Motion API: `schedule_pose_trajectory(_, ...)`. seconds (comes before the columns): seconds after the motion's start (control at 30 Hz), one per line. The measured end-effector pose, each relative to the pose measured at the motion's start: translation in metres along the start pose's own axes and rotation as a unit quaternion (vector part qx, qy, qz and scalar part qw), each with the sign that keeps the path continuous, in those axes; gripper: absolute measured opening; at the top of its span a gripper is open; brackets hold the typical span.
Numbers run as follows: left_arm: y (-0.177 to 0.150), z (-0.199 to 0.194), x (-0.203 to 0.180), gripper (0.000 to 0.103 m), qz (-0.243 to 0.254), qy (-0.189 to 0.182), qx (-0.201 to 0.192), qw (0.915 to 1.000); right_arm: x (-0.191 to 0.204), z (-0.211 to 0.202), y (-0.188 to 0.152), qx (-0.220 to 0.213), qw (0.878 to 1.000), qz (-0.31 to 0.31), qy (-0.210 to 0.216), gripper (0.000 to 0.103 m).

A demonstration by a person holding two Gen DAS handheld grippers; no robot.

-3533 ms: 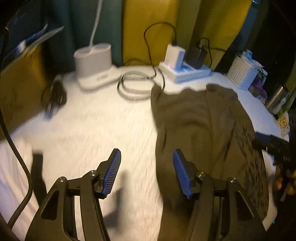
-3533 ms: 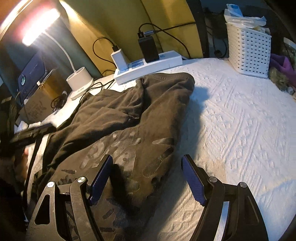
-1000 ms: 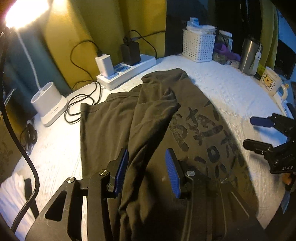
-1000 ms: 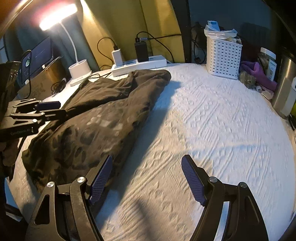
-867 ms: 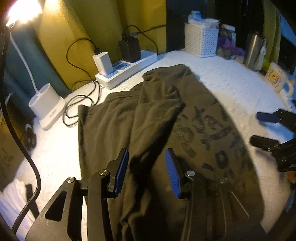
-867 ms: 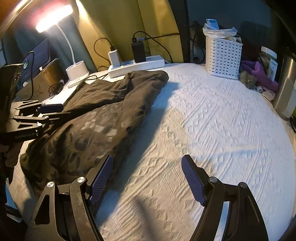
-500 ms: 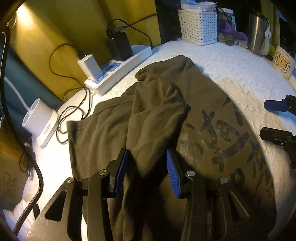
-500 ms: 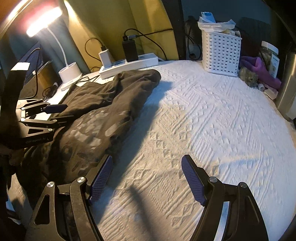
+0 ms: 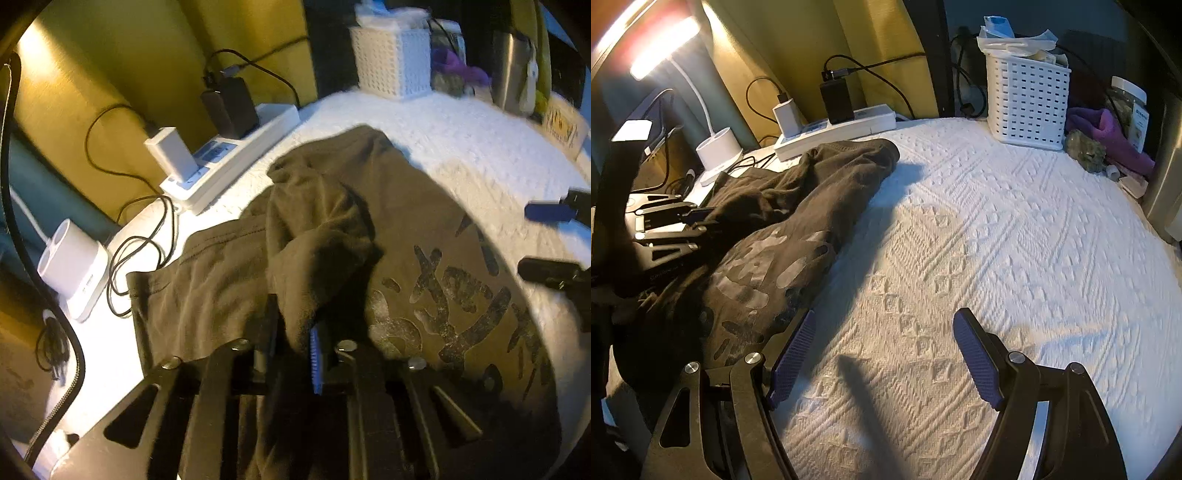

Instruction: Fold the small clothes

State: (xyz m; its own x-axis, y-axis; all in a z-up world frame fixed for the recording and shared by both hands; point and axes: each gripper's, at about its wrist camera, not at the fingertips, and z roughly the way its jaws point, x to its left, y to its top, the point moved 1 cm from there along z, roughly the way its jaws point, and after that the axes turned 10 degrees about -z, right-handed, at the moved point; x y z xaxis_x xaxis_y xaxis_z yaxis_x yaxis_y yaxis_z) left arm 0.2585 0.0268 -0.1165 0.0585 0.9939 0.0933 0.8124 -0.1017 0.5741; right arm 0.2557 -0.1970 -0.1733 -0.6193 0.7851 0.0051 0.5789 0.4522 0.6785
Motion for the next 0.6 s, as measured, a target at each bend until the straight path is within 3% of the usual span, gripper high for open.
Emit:
schedule_pose_trajectory(0.4, 0.003, -0.028, 0.073, 0.01, -0.137, -0.069, -0.042, 0.9873, 0.01, 0.009, 0.02, -0.008, 1.0, -0.014, -0.009, 0.078)
schedule_pose_trajectory(0.6, -0.005, -0.01, 0.093, 0.012, -0.172, -0.1, -0.01, 0.98, 0.015, 0.029, 0.037, -0.012, 1.0, -0.001, 0.012, 0.078)
